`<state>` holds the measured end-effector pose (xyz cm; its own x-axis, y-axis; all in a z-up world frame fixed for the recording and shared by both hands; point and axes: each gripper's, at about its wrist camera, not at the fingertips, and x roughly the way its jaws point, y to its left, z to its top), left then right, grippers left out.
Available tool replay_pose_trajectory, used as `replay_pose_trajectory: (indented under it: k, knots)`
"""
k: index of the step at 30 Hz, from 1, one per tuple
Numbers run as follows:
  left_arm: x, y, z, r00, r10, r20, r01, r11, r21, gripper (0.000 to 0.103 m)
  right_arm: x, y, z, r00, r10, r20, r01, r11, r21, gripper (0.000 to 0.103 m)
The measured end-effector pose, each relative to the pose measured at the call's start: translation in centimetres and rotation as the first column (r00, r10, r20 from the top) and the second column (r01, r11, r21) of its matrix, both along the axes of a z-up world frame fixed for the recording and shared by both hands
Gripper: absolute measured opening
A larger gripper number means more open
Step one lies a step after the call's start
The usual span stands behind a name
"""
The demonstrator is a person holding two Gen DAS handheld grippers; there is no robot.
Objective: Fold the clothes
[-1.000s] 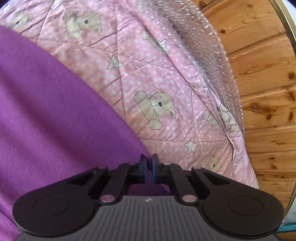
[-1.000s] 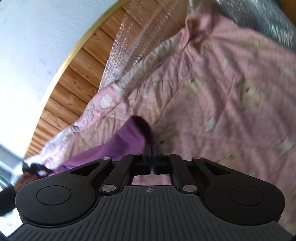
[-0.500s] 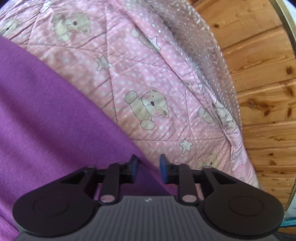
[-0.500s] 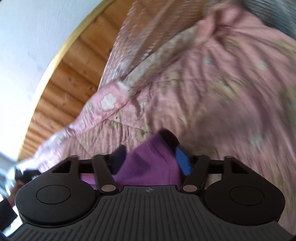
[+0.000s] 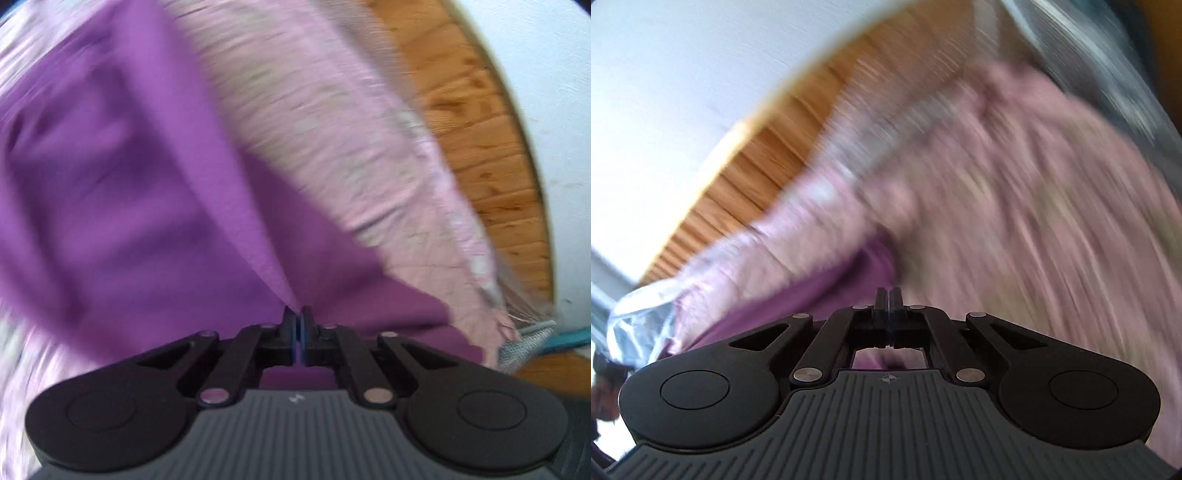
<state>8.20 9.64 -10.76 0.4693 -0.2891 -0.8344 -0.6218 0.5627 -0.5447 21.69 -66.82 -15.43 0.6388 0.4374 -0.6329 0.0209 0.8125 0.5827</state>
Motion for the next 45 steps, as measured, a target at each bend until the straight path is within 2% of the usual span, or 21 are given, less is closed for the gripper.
replay_pose_trajectory:
  k: [1,4,5,6,8,11,13,15,21,23,25,26,27,30,31,33,35,38,40,42,45]
  knots:
    - [-1.3,0.2,-0.7,0.999,0.037,0.012,-0.037,0.999,0.001,0.002,-1.2,-0.4,-1.4,0.998,-0.032,-0.052,0.033,0.999,0.014,0.001]
    - [-3.5,0.5,-2.6,0.993,0.108,0.044,-0.108,0.994,-0.005,0.002,-1.8,2.3,-2.4,0.991,-0.094,-0.092,0.105,0.986,0.130,0.009]
    - [-3.1,0.4,-2.7,0.994,0.096,0.055,-0.096,0.995,0.002,0.002,-0.9,3.8,-2.2,0.990,-0.097,-0.104,0.113,0.982,0.151,0.022]
    - [-2.6,0.3,-2.7,0.995,0.082,0.065,-0.083,0.996,0.009,0.002,0.0,5.2,-2.0,0.988,-0.101,-0.117,0.120,0.978,0.172,0.047]
    - [-1.7,-0.1,-2.7,0.995,0.062,0.080,-0.064,0.998,0.015,0.002,2.2,8.2,-1.6,0.984,-0.103,-0.147,0.127,0.977,0.169,0.069]
    - [-0.7,-0.5,-3.0,0.994,0.050,0.097,-0.052,0.999,0.018,0.002,6.1,11.7,-1.8,0.984,-0.097,-0.148,0.111,0.990,0.089,0.068]
    - [-0.7,-0.9,-3.3,0.993,0.051,0.102,-0.054,0.998,0.022,0.002,7.9,12.8,-3.1,0.960,-0.173,-0.218,0.167,0.985,-0.046,0.068]
    - [-0.8,-1.0,-3.3,0.992,0.051,0.116,-0.054,0.998,0.020,0.002,8.1,12.7,-3.7,0.929,-0.265,-0.257,0.240,0.963,-0.124,0.062]
    - [-1.6,-0.4,-3.1,0.985,0.072,0.157,-0.074,0.997,0.004,0.003,4.4,9.7,-3.9,0.878,-0.431,-0.208,0.431,0.901,-0.048,0.064]
    - [-1.4,-0.4,-3.3,0.986,0.061,0.155,-0.065,0.998,0.019,0.005,4.9,9.6,-5.2,0.907,-0.350,-0.233,0.361,0.933,0.006,0.057]
    - [-1.1,-0.6,-3.4,0.988,0.038,0.149,-0.044,0.998,0.040,0.010,5.6,10.6,-5.5,0.932,-0.290,-0.219,0.291,0.956,-0.029,0.050]
    - [-0.6,-0.8,-3.3,0.989,0.027,0.147,-0.035,0.998,0.050,0.014,6.1,11.2,-5.4,0.944,-0.260,-0.205,0.255,0.966,-0.052,0.023]
    - [-0.2,-1.0,-3.3,0.989,0.016,0.144,-0.025,0.998,0.061,0.015,6.5,11.8,-5.3,0.954,-0.229,-0.192,0.219,0.973,-0.076,0.007]
    - [1.1,-1.3,-2.8,0.988,-0.009,0.152,-0.003,0.997,0.082,0.012,6.8,12.1,-3.2,0.970,-0.210,-0.124,0.201,0.976,-0.079,0.006]
    - [1.5,-1.3,-2.7,0.988,-0.015,0.153,0.002,0.997,0.080,0.003,6.8,12.2,-2.5,0.974,-0.205,-0.100,0.198,0.977,-0.073,0.006]
    - [1.7,-1.2,-2.0,0.985,-0.016,0.169,0.001,0.996,0.093,0.002,6.5,12.1,-0.8,0.973,-0.219,-0.065,0.216,0.975,-0.056,0.003]
    - [0.8,-0.9,-0.2,0.973,-0.003,0.231,-0.017,0.996,0.087,0.002,5.6,11.7,1.3,0.967,-0.254,-0.025,0.253,0.967,-0.019,0.002]
    - [-2.5,-0.2,2.5,0.951,0.010,0.308,-0.033,0.997,0.070,0.002,1.1,10.1,4.4,0.952,-0.305,0.027,0.304,0.952,0.036,0.002]
    - [-4.4,0.3,1.3,0.963,0.013,0.268,-0.029,0.998,0.057,0.002,-1.9,8.8,2.6,0.942,-0.332,-0.041,0.333,0.942,0.027,0.002]
    - [-5.7,0.6,-1.1,0.981,0.021,0.195,-0.028,0.999,0.032,0.002,-3.7,7.9,-1.3,0.926,-0.341,-0.159,0.345,0.938,-0.002,0.002]
    - [-5.7,0.1,-3.7,0.993,0.028,0.118,-0.035,0.998,0.060,0.002,-5.2,7.9,-5.9,0.902,-0.350,-0.254,0.359,0.933,-0.012,0.003]
